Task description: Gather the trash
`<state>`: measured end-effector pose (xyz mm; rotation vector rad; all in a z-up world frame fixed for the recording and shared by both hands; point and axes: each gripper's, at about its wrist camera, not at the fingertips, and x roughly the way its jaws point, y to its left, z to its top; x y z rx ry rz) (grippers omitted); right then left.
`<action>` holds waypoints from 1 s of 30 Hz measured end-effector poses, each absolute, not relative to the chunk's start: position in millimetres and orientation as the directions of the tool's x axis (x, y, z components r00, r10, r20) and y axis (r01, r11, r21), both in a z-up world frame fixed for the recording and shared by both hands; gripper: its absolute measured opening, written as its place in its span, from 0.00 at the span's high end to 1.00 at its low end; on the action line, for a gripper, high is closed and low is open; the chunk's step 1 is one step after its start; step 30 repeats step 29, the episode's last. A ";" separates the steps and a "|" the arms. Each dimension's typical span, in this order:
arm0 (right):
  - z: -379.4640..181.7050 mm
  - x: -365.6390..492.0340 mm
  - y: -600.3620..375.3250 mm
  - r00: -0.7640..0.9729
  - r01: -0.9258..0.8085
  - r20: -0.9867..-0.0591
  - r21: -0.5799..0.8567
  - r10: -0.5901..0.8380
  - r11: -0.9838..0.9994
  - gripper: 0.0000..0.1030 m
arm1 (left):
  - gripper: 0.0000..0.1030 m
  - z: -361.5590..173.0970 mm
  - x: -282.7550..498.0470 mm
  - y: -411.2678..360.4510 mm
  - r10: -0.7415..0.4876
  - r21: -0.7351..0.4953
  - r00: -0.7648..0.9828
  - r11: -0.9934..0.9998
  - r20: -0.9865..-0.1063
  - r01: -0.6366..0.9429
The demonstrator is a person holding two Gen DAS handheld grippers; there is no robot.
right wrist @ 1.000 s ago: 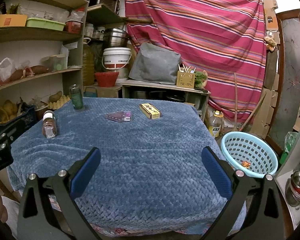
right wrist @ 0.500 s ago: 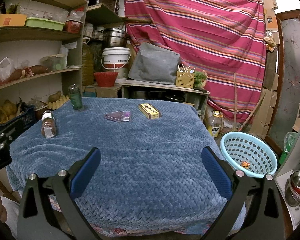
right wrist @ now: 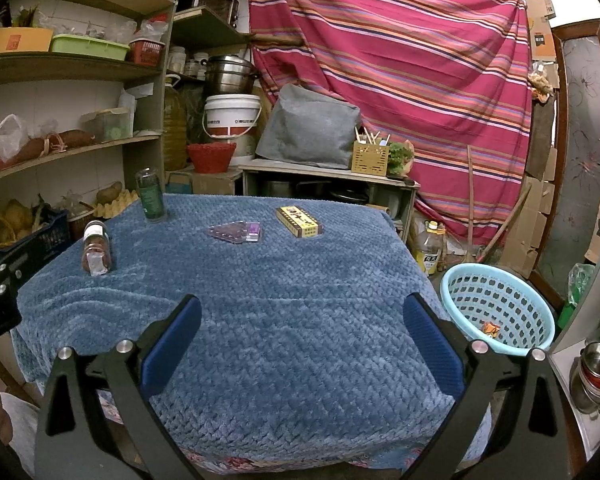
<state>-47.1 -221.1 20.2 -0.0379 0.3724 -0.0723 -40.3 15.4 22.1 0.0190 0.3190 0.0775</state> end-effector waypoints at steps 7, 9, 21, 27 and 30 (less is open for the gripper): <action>20.5 -46.8 -221.8 0.929 0.064 -0.363 -0.051 -0.078 0.997 0.04 | 0.05 22.1 -42.5 16.1 0.083 0.033 0.947 0.997 -0.309 -0.077; 20.4 -47.2 -221.7 0.929 0.064 -0.361 -0.050 -0.078 0.997 0.04 | 0.05 23.1 -43.7 16.1 0.085 0.032 0.947 0.996 -0.309 -0.079; 19.9 -46.8 -224.8 0.929 0.062 -0.361 -0.052 -0.077 0.997 0.04 | 0.05 27.3 -44.6 14.9 0.081 0.023 0.947 0.997 -0.311 -0.077; 19.9 -46.2 -227.7 0.928 0.062 -0.365 -0.050 -0.076 0.997 0.04 | 0.05 28.0 -42.1 10.1 0.077 0.020 0.943 0.997 -0.323 -0.075; 20.0 -45.9 -226.5 0.928 0.061 -0.364 -0.053 -0.076 0.997 0.04 | 0.05 27.9 -41.9 10.4 0.078 0.020 0.944 0.997 -0.322 -0.075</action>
